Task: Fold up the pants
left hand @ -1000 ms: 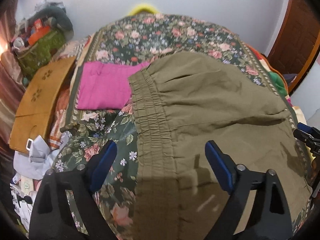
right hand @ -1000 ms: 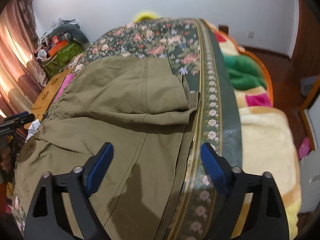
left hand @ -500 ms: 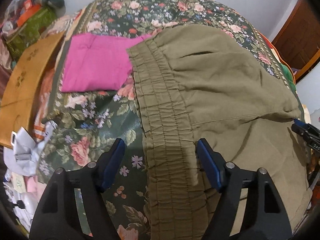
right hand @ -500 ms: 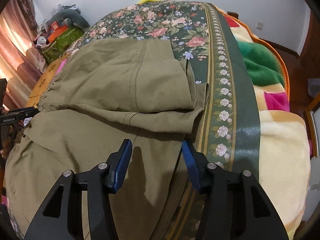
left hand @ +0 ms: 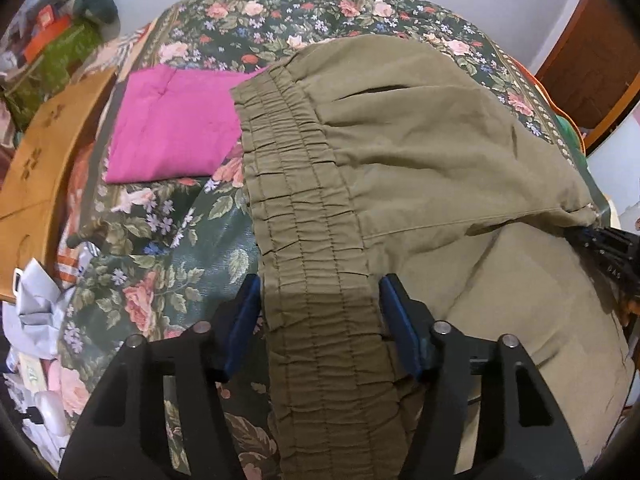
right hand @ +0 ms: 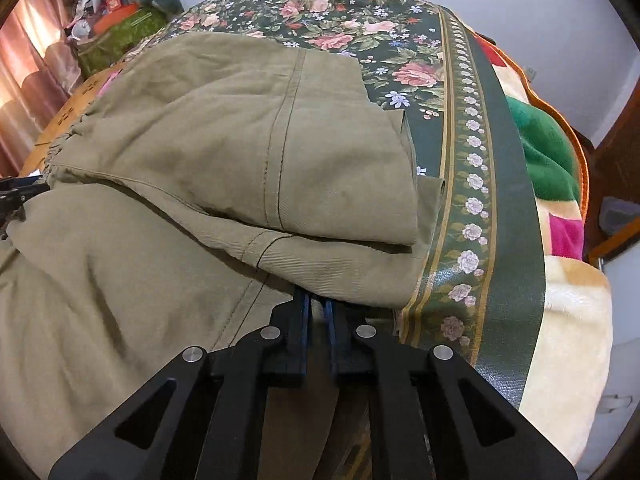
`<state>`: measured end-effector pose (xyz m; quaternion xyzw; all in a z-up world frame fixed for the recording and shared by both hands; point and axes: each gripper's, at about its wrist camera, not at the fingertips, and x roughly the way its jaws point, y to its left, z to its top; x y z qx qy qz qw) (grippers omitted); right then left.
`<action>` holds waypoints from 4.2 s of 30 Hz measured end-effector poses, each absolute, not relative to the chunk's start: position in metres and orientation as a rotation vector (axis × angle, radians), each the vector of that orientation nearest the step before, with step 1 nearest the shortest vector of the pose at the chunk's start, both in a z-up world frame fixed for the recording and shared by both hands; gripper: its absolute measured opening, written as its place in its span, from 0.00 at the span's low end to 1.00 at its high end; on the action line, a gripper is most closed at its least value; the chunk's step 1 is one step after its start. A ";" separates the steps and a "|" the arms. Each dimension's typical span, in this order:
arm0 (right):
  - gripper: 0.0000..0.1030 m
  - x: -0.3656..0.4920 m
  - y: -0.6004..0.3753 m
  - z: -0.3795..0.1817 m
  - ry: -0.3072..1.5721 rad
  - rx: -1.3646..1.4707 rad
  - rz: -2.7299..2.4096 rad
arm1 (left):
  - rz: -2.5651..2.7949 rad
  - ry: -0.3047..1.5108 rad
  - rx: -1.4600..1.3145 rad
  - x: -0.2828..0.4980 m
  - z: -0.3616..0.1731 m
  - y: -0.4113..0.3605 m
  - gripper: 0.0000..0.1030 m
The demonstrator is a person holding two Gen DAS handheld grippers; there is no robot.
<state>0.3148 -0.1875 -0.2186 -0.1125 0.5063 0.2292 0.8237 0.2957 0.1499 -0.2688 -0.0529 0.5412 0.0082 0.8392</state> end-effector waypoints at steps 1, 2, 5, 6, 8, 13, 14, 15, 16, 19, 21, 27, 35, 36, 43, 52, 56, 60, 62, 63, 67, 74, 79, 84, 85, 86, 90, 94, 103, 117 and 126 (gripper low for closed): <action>0.05 0.314 -0.187 -0.217 1.075 -0.241 0.488 | 0.027 1.141 -0.106 0.295 -0.268 0.150 0.57; 0.04 0.312 -0.187 -0.215 1.071 -0.242 0.490 | 0.037 1.136 -0.101 0.293 -0.267 0.150 0.56; 0.04 0.301 -0.192 -0.208 1.073 -0.211 0.519 | 0.073 1.115 -0.085 0.288 -0.263 0.151 0.52; 0.03 0.297 -0.192 -0.206 1.071 -0.206 0.524 | 0.079 1.111 -0.086 0.285 -0.262 0.151 0.51; 0.03 0.289 -0.198 -0.203 1.073 -0.180 0.538 | 0.091 1.103 -0.093 0.282 -0.262 0.152 0.50; 0.03 0.280 -0.204 -0.207 1.082 -0.135 0.536 | 0.125 1.095 -0.103 0.279 -0.264 0.154 0.51; 0.03 0.280 -0.203 -0.207 1.081 -0.138 0.533 | 0.131 1.095 -0.099 0.279 -0.265 0.153 0.52; 0.03 0.280 -0.202 -0.208 1.079 -0.140 0.528 | 0.135 1.093 -0.094 0.279 -0.264 0.153 0.53; 0.03 0.280 -0.201 -0.208 1.079 -0.140 0.526 | 0.139 1.094 -0.093 0.279 -0.264 0.153 0.54; 0.03 0.278 -0.202 -0.206 1.087 -0.126 0.521 | 0.130 1.108 -0.117 0.279 -0.265 0.158 0.59; 0.04 0.274 -0.203 -0.204 1.085 -0.130 0.523 | 0.115 1.120 -0.151 0.278 -0.264 0.163 0.62; 0.09 0.264 -0.209 -0.187 1.056 -0.134 0.551 | 0.095 1.119 -0.145 0.271 -0.244 0.163 0.63; 0.22 0.283 -0.222 -0.152 0.947 -0.062 0.550 | 0.131 1.029 -0.064 0.286 -0.205 0.168 0.78; 0.24 0.291 -0.223 -0.151 0.937 -0.053 0.533 | 0.136 1.028 -0.065 0.291 -0.204 0.170 0.78; 0.38 0.334 -0.223 -0.169 0.973 0.005 0.504 | 0.127 1.095 -0.083 0.323 -0.220 0.176 0.79; 0.38 0.353 -0.210 -0.201 1.061 0.028 0.581 | 0.087 1.226 -0.153 0.346 -0.265 0.178 0.80; 0.18 0.349 -0.200 -0.203 1.052 -0.032 0.598 | 0.040 1.255 -0.213 0.351 -0.274 0.178 0.82; 0.09 0.343 -0.193 -0.189 0.969 -0.108 0.629 | 0.020 1.231 -0.167 0.351 -0.273 0.168 0.65; 0.09 0.338 -0.189 -0.179 0.910 -0.147 0.638 | 0.069 1.174 -0.047 0.347 -0.265 0.159 0.51; 0.08 0.337 -0.188 -0.172 0.882 -0.156 0.641 | 0.090 1.142 0.008 0.344 -0.261 0.154 0.47; 0.08 0.346 -0.189 -0.156 0.813 -0.142 0.626 | 0.126 1.083 0.071 0.340 -0.252 0.151 0.43; 0.06 0.375 -0.178 -0.185 0.870 -0.196 0.584 | 0.193 1.070 0.056 0.343 -0.262 0.159 0.43; 0.05 0.383 -0.170 -0.215 0.957 -0.244 0.564 | 0.203 1.079 0.024 0.342 -0.271 0.162 0.44; 0.05 0.388 -0.168 -0.216 0.984 -0.241 0.554 | 0.219 1.075 0.071 0.342 -0.274 0.157 0.49; 0.06 0.387 -0.167 -0.216 0.983 -0.251 0.551 | 0.218 1.073 0.082 0.341 -0.273 0.156 0.49; 0.06 0.385 -0.165 -0.214 0.981 -0.265 0.549 | 0.214 1.073 0.092 0.341 -0.272 0.155 0.50; 0.08 0.382 -0.164 -0.205 0.965 -0.305 0.542 | 0.208 1.079 0.136 0.337 -0.263 0.149 0.52; 0.11 0.374 -0.167 -0.188 0.938 -0.308 0.533 | 0.197 1.064 0.152 0.331 -0.245 0.145 0.58; 0.40 0.361 -0.170 -0.127 0.796 -0.252 0.560 | 0.168 0.936 0.033 0.327 -0.183 0.157 0.74; 0.68 0.432 -0.136 -0.106 0.741 -0.161 0.551 | 0.221 0.985 -0.105 0.388 -0.204 0.213 0.88; 0.68 0.498 -0.104 -0.156 0.878 -0.158 0.540 | 0.190 1.088 -0.194 0.422 -0.262 0.235 0.88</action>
